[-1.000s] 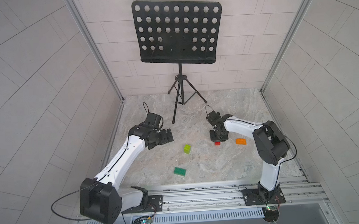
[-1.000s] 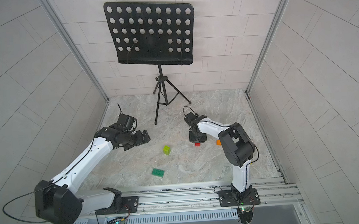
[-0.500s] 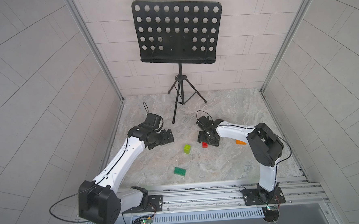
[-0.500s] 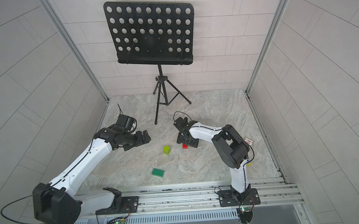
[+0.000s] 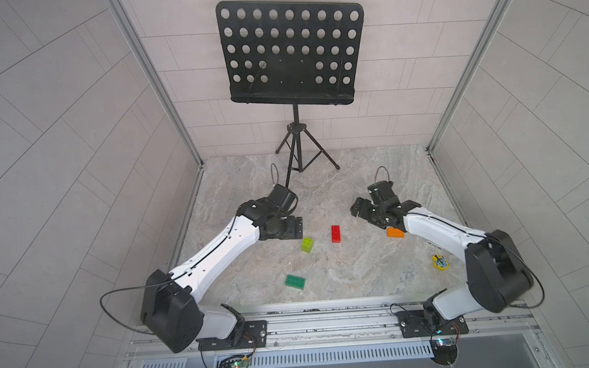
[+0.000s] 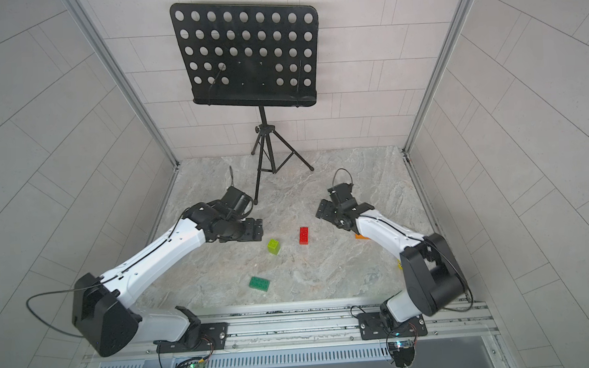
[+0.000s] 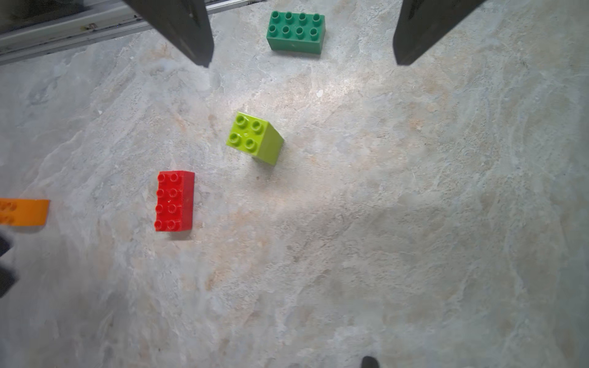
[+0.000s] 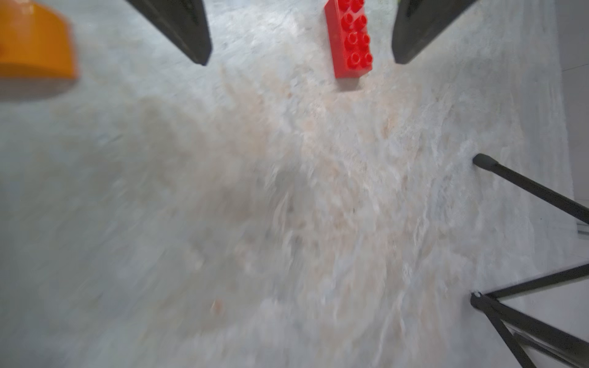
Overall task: Assemble an ice cream with lego
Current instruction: Move the lego brick at the center of the board, then pick up the lego brick from the center of the board.
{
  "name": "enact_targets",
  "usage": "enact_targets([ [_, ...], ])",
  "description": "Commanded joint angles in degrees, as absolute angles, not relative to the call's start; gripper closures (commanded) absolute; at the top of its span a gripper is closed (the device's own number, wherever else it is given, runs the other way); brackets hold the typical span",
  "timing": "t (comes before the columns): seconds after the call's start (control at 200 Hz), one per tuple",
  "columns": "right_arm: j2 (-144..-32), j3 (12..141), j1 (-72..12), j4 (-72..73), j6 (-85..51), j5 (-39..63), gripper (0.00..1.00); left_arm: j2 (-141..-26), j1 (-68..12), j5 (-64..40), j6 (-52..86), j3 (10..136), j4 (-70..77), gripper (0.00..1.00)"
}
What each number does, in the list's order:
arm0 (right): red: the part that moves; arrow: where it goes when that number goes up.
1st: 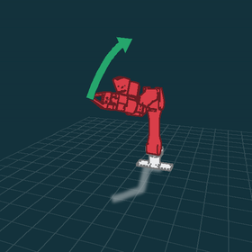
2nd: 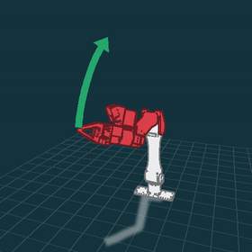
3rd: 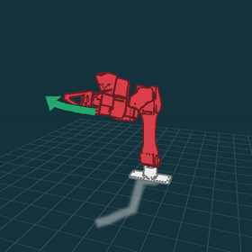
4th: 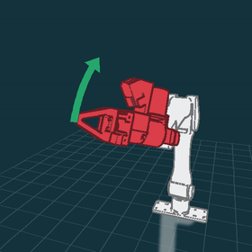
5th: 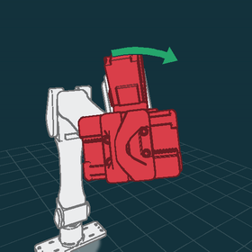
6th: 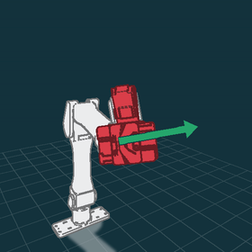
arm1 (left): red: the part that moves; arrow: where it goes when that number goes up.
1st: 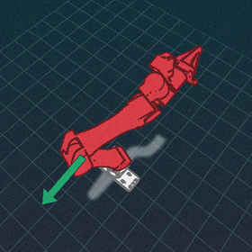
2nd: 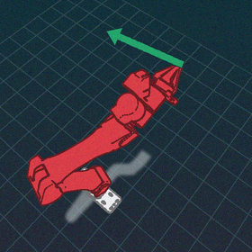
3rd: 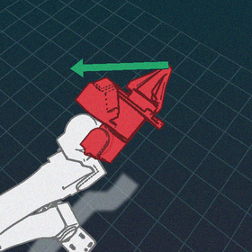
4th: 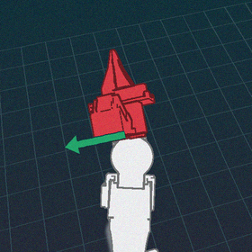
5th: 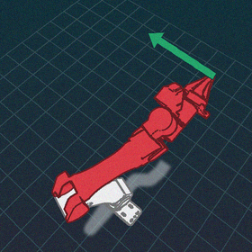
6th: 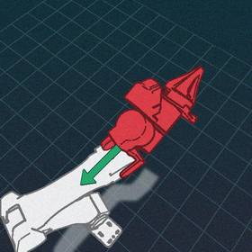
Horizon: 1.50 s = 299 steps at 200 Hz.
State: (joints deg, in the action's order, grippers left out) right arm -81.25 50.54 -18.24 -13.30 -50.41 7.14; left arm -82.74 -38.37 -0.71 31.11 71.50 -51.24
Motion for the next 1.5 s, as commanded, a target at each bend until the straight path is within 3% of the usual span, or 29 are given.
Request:
enact_targets([
  [0.0, -78.69, 46.31, -14.31, -10.18, -45.16, 6.81, 0.26, -90.85, -45.65, 7.59, 36.72, 80.34, -55.5, 0.07],
  [0.185, -71.82, 35.2, -13.92, -1.03, -48.67, -4.34, 0.23, -103.4, -47.54, -1.63, 50.53, 85.67, -46.78, 0.12],
  [0.546, -71.09, 33.68, -13.05, -1.08, -49.38, -3.76, 0.23, -126.1, -48.85, 1.88, 49.74, 107.56, -56.42, 0.23],
  [1.492, -75.58, 35.42, -12.32, -2.19, -49.49, -1.41, 0.24, -132.63, -50.98, 1.41, 43.28, 110.88, -57.19, 0.45],
])
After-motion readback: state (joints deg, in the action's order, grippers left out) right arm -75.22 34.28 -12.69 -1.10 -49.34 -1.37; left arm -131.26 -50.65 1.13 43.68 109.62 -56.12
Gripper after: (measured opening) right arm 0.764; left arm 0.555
